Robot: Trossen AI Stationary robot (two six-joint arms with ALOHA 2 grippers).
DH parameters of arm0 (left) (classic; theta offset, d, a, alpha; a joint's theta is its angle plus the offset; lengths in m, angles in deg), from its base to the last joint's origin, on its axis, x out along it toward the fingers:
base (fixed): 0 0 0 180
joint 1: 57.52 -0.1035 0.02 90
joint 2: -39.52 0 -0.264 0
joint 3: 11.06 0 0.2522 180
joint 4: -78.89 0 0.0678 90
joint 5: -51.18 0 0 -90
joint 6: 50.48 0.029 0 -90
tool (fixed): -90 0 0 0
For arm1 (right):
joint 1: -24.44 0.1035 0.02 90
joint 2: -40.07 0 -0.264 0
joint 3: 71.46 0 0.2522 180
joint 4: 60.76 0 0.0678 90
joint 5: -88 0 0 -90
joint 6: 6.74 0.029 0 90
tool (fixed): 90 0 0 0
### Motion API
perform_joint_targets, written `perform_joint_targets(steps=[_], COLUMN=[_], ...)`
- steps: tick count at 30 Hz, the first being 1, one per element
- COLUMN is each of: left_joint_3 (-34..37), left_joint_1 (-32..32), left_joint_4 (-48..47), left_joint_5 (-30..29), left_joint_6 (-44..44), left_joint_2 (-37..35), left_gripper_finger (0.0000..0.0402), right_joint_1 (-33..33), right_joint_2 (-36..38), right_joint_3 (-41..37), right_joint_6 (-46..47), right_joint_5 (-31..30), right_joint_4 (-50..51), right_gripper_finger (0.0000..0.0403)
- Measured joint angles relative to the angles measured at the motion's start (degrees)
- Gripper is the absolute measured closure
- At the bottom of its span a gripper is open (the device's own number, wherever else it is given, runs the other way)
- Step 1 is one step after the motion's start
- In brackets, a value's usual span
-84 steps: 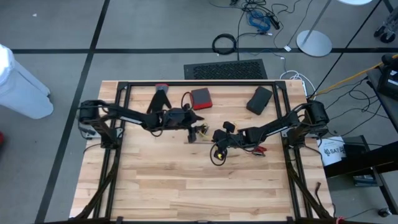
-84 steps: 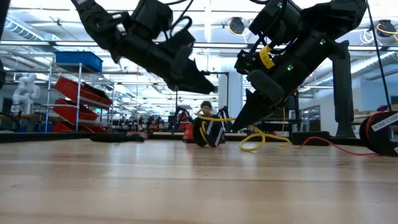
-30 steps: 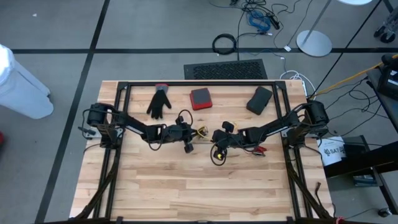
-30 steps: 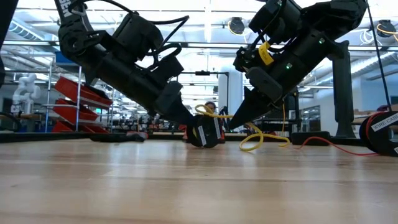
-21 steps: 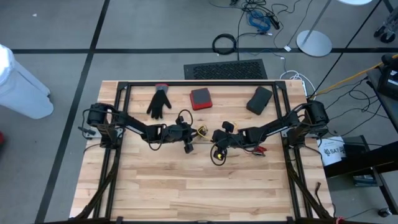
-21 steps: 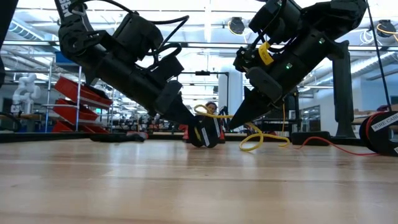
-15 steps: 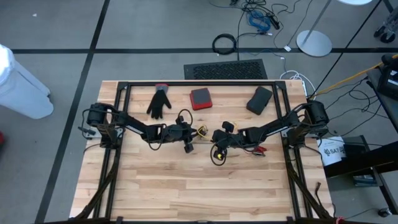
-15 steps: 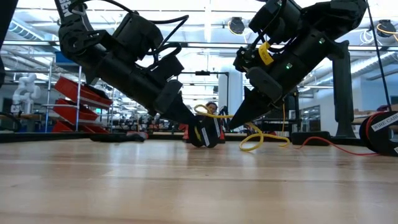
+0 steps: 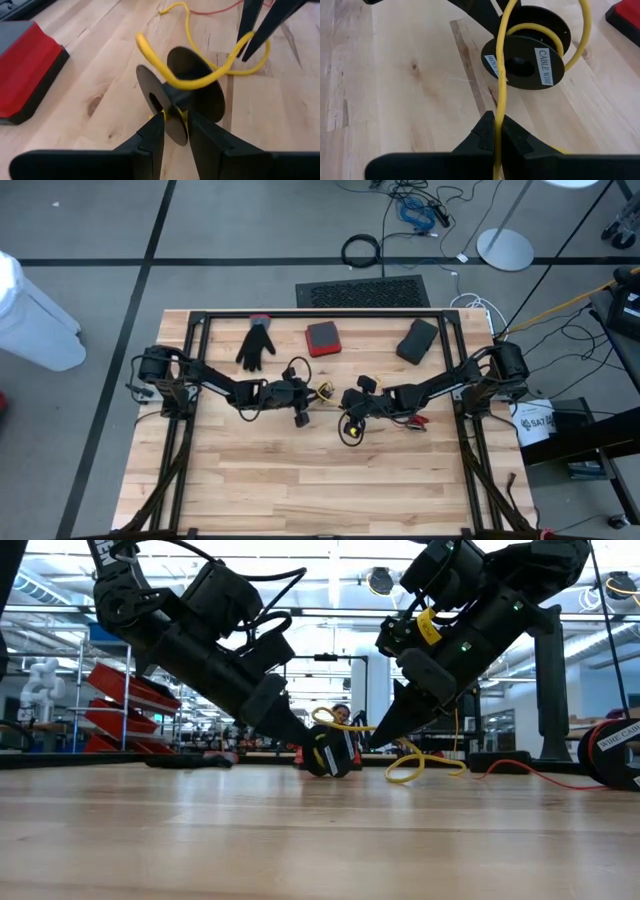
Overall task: Coil cords
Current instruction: Uncoil the yellow wire from the spool
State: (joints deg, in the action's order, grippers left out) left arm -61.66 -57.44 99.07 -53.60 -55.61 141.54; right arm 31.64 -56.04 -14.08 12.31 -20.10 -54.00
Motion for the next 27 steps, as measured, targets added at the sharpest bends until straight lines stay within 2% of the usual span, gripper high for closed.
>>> perform_joint_targets(steps=[10, 12, 17, 27], left_joint_3=[0.0, 0.0, 0.0, 0.0], left_joint_1=[-0.11, -0.11, -0.13, -0.15], left_joint_4=[-0.63, -0.63, -0.54, -0.61], left_joint_5=[0.11, 0.05, -0.35, -6.44], left_joint_6=[0.12, 0.95, 1.49, 4.1], left_joint_2=[0.0, 0.0, 0.0, 0.0], left_gripper_finger=[0.0312, 0.0326, 0.0391, 0.0398], right_joint_1=[0.02, 0.0, 0.02, 0.35], right_joint_2=[0.0, 0.0, 0.0, 0.31], right_joint_3=[0.0, 0.0, 0.0, 0.0], right_joint_6=[0.0, 0.0, 0.0, -0.24], right_joint_5=[0.01, 0.01, 0.08, -1.53], right_joint_4=[0.02, 0.02, 0.02, 1.18], right_gripper_finger=[0.0403, 0.0403, 0.0403, 0.0403])
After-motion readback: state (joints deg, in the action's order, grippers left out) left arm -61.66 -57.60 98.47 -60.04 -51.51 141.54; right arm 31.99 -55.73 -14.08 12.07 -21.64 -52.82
